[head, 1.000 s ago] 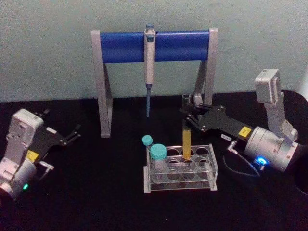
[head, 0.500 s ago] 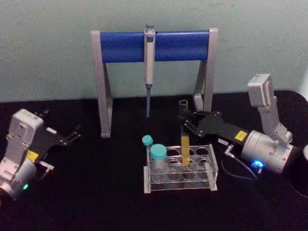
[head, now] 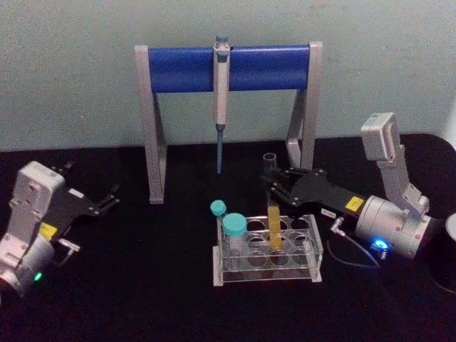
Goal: Pick up the test tube from the test tube rack, shake it, then place it back into the test tube rack.
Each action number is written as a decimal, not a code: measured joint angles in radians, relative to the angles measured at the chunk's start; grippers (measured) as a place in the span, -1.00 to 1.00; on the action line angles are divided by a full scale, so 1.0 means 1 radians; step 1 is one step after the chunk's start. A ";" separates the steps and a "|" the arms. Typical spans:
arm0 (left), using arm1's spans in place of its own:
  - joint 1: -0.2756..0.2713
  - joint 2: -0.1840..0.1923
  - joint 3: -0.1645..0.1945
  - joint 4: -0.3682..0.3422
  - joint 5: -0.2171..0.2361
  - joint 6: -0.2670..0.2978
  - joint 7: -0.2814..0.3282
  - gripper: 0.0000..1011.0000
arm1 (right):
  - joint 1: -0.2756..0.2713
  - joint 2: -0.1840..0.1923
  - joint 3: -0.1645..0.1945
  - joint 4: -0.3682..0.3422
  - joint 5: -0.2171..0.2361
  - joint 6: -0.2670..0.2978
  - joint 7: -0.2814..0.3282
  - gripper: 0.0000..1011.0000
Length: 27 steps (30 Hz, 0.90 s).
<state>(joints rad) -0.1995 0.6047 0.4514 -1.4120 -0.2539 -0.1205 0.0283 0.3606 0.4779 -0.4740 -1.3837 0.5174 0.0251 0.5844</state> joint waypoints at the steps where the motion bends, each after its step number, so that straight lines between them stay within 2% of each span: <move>1: 0.000 0.000 0.000 0.000 0.000 0.000 0.000 0.98 | 0.000 0.000 -0.001 0.001 0.000 0.001 0.000 -0.54; 27: 0.000 0.000 0.000 0.000 0.000 0.000 0.000 0.98 | 0.003 0.001 -0.007 0.009 -0.008 0.018 0.000 -0.54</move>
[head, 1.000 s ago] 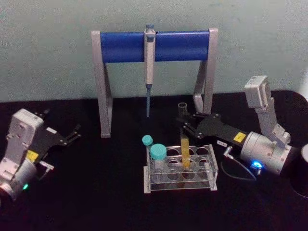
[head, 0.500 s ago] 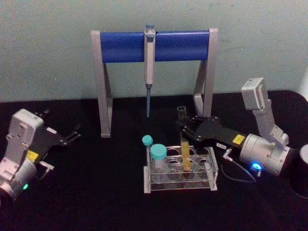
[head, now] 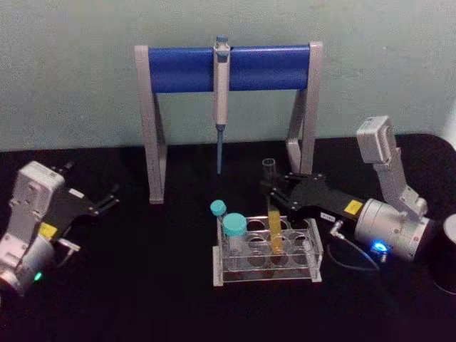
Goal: Pick up the test tube from the test tube rack, shake it, then place it back into the test tube rack.
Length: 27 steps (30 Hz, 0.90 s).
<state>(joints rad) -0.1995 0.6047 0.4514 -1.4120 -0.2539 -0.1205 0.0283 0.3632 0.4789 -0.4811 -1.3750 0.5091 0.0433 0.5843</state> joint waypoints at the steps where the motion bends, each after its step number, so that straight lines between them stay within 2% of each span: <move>1: 0.000 0.000 0.000 0.000 0.000 0.000 0.000 0.98 | 0.000 0.000 0.000 0.000 0.000 0.000 0.000 -0.54; 16: 0.000 0.000 0.000 0.000 0.000 0.000 0.000 0.98 | -0.001 0.000 0.001 -0.001 0.000 0.000 -0.001 -0.54; 20: 0.000 0.000 0.000 0.000 0.000 0.000 0.000 0.98 | -0.001 0.000 0.001 -0.001 0.001 0.000 -0.001 -0.33; 21: 0.000 0.000 0.000 0.000 0.000 0.000 0.000 0.98 | -0.001 0.000 0.001 -0.001 0.001 0.000 -0.001 -0.20; 25: 0.000 0.000 0.000 0.000 0.000 0.000 0.000 0.98 | -0.001 0.000 0.001 -0.001 0.001 -0.001 -0.001 -0.06; 27: 0.000 0.000 0.000 0.000 0.000 0.000 0.000 0.98 | -0.001 0.000 0.001 -0.001 0.001 -0.001 -0.001 0.17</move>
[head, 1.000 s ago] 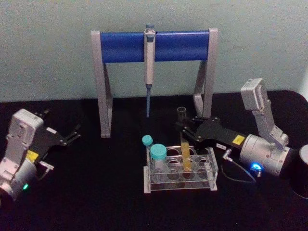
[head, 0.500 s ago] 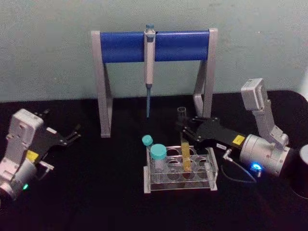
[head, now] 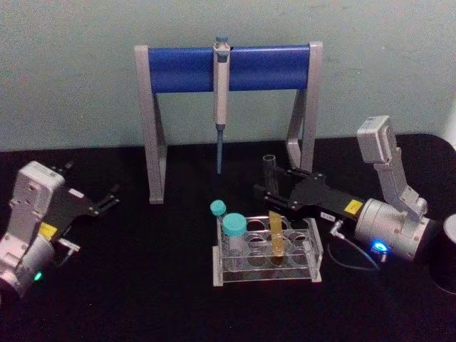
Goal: Pick up the test tube from the test tube rack, shake it, then place it back into the test tube rack.
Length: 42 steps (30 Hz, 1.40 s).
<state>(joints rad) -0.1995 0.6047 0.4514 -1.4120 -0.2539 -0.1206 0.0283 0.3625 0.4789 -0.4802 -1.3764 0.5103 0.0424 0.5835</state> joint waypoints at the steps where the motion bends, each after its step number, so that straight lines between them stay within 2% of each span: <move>1: 0.000 0.000 0.000 0.000 0.000 0.000 0.000 0.98 | 0.000 0.000 0.000 0.000 0.000 0.000 0.000 0.23; 4: 0.000 0.000 0.000 0.000 0.000 0.000 0.000 0.98 | 0.000 0.000 0.000 0.000 0.000 0.000 0.000 0.35; 5: 0.000 0.000 0.000 0.000 0.000 0.000 0.000 0.98 | 0.000 0.000 0.000 0.000 0.000 0.000 0.000 0.48; 13: 0.000 0.000 0.000 0.000 0.000 0.000 0.000 0.98 | 0.000 0.000 0.000 0.000 0.000 -0.001 0.000 0.92; 15: 0.000 0.000 0.000 0.000 0.000 0.000 0.000 0.98 | 0.000 0.000 0.000 0.000 0.000 -0.001 0.000 0.98; 32: 0.000 0.000 0.000 0.000 0.000 0.000 0.000 0.98 | -0.005 0.001 0.002 -0.009 -0.001 -0.001 -0.008 0.98; 40: 0.000 0.000 0.000 0.000 0.000 0.000 0.000 0.98 | -0.035 0.005 0.038 -0.068 -0.002 -0.020 -0.057 0.98; 42: 0.000 0.000 0.000 0.000 0.000 0.000 0.000 0.98 | -0.049 0.005 0.057 -0.090 -0.002 -0.031 -0.080 0.98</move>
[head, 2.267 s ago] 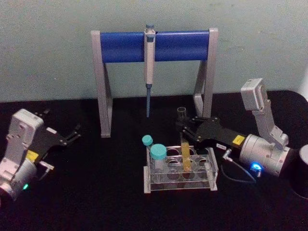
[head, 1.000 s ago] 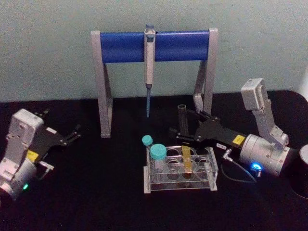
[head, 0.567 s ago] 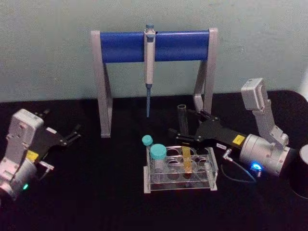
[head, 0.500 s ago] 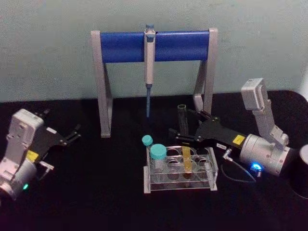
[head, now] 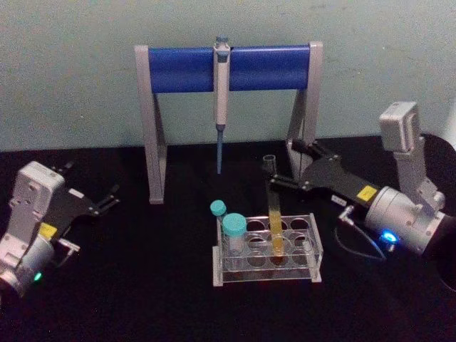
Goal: Pick up the test tube from the test tube rack, shake it, then place it back into the test tube rack.
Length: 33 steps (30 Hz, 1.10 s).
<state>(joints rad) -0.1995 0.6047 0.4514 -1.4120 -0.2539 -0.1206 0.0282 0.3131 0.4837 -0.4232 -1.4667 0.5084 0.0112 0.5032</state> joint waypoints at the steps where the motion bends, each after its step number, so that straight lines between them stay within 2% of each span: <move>1: 0.000 0.000 0.000 0.000 0.000 0.000 0.000 0.98 | -0.012 -0.001 0.015 -0.017 0.000 -0.009 -0.020 0.98; 10: 0.000 0.000 0.000 0.000 0.000 0.000 0.000 0.98 | -0.074 -0.010 0.100 -0.084 -0.014 -0.014 -0.134 0.98; 16: 0.000 0.000 0.000 0.000 0.000 0.000 0.000 0.98 | -0.104 -0.023 0.152 -0.088 -0.038 0.053 -0.231 0.98; 17: 0.000 0.000 0.000 0.000 0.000 0.000 0.000 0.98 | -0.104 -0.023 0.152 -0.088 -0.038 0.053 -0.231 0.98; 23: 0.000 0.000 0.000 0.000 0.000 0.000 0.000 0.98 | -0.102 -0.035 0.164 -0.060 -0.085 0.142 -0.302 0.98; 29: 0.000 0.000 0.000 0.000 0.000 0.000 0.000 0.98 | -0.087 -0.049 0.157 -0.019 -0.116 0.220 -0.327 0.98; 33: 0.000 0.000 0.000 0.000 0.000 0.000 0.000 0.98 | -0.079 -0.060 0.155 0.002 -0.128 0.251 -0.332 0.98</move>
<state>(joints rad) -0.1995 0.6046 0.4514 -1.4120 -0.2539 -0.1206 0.0283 0.2346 0.4241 -0.2680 -1.4648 0.3806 0.2618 0.1715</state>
